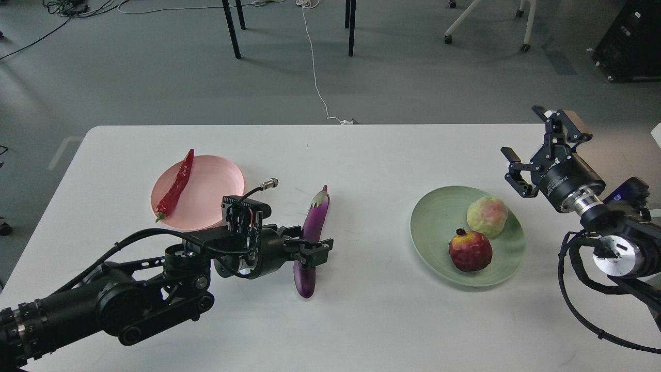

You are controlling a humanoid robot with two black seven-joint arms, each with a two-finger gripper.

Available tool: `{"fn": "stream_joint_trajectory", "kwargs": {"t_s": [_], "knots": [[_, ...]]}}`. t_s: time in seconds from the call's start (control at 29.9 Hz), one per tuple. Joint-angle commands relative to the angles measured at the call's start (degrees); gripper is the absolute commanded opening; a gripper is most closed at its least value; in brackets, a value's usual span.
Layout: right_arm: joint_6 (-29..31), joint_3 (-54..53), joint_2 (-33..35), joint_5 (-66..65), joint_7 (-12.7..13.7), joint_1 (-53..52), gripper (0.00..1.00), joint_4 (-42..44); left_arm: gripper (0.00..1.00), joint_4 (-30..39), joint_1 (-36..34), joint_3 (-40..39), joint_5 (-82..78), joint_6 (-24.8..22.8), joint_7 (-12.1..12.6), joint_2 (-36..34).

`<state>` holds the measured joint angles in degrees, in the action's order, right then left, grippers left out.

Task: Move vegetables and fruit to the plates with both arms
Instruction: 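Carry the eggplant over and lower it onto the pink plate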

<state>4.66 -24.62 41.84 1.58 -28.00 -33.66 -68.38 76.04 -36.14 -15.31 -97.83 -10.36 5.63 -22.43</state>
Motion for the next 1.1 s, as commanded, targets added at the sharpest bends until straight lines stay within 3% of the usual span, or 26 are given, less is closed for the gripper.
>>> {"fn": "stream_joint_trajectory", "kwargs": {"t_s": [0.0, 0.03, 0.07, 0.4, 0.5, 0.84, 0.94, 1.0, 1.04, 1.07], "knots": [[0.0, 0.0, 0.0, 0.0, 0.0, 0.0, 0.98, 0.0, 0.35, 0.0, 0.0, 0.0, 0.0, -1.2, 0.0, -0.2], [0.0, 0.0, 0.0, 0.0, 0.0, 0.0, 0.98, 0.0, 0.24, 0.0, 0.1, 0.0, 0.0, -1.2, 0.0, -0.3], [0.0, 0.0, 0.0, 0.0, 0.0, 0.0, 0.98, -0.1, 0.23, 0.0, 0.2, 0.0, 0.0, -1.2, 0.0, -0.5], [0.0, 0.0, -0.1, 0.0, 0.0, 0.0, 0.98, -0.2, 0.18, 1.5, -0.2, -0.9, 0.4, -1.2, -0.3, -5.2], [0.0, 0.0, -0.1, 0.0, 0.0, 0.0, 0.98, -0.2, 0.19, 2.4, -2.0, -1.8, 0.8, -1.5, -1.3, -9.0], [0.0, 0.1, -0.6, 0.0, 0.0, 0.0, 0.98, -0.1, 0.22, 0.6, -5.4, -2.5, 1.2, -1.4, -11.0, -24.0], [0.0, 0.1, -0.7, 0.0, 0.0, 0.0, 0.98, -0.2, 0.31, -0.7, -4.9, -2.4, 1.2, -1.1, -13.2, -25.2], [0.0, 0.1, -0.7, -0.1, 0.0, 0.0, 0.98, -0.2, 0.54, -1.5, -4.8, -2.4, 1.5, -0.7, -13.5, -25.3], [0.0, 0.1, -0.7, -0.1, 0.0, 0.0, 0.98, -0.2, 0.73, -2.1, -4.7, -2.4, 2.0, -0.4, -13.6, -25.2], [0.0, 0.1, -0.7, 0.0, 0.0, 0.0, 0.98, -0.2, 0.85, -2.4, -4.6, -2.4, 2.6, -0.1, -13.6, -25.3]]}}
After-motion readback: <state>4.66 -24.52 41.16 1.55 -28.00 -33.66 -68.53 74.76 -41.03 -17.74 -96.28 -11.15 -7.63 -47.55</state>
